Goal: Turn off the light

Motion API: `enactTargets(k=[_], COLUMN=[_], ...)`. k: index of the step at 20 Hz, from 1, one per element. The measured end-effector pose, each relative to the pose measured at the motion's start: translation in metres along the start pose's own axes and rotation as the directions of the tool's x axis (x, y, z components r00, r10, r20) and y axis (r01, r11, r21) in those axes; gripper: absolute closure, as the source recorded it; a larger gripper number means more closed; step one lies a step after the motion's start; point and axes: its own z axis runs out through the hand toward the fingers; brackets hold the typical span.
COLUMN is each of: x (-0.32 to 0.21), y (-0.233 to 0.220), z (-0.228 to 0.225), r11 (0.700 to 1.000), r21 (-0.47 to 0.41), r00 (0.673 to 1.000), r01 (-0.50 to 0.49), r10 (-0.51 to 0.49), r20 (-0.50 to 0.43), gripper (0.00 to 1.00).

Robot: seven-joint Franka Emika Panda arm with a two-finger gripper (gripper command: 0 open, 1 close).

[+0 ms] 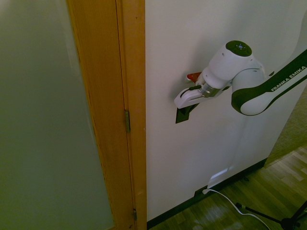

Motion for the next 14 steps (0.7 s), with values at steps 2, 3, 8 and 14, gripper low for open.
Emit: enactTargets(k=[2, 3, 8, 14], x=[-0.001, -0.004, -0.049, -0.078], y=[0.005, 0.009, 0.042, 0.058], z=[0.000, 0.001, 0.008, -0.020], r11=[1.000, 1.000, 0.997, 0.996], r21=[0.019, 0.021, 0.003, 0.011], r00=[1.000, 1.000, 0.994, 0.995], r01=[0.014, 0.023, 0.079, 0.087], r10=[-0.014, -0.023, -0.079, -0.087], r20=[0.004, 0.009, 0.070, 0.047], gripper=[0.00, 0.00, 0.00, 0.00])
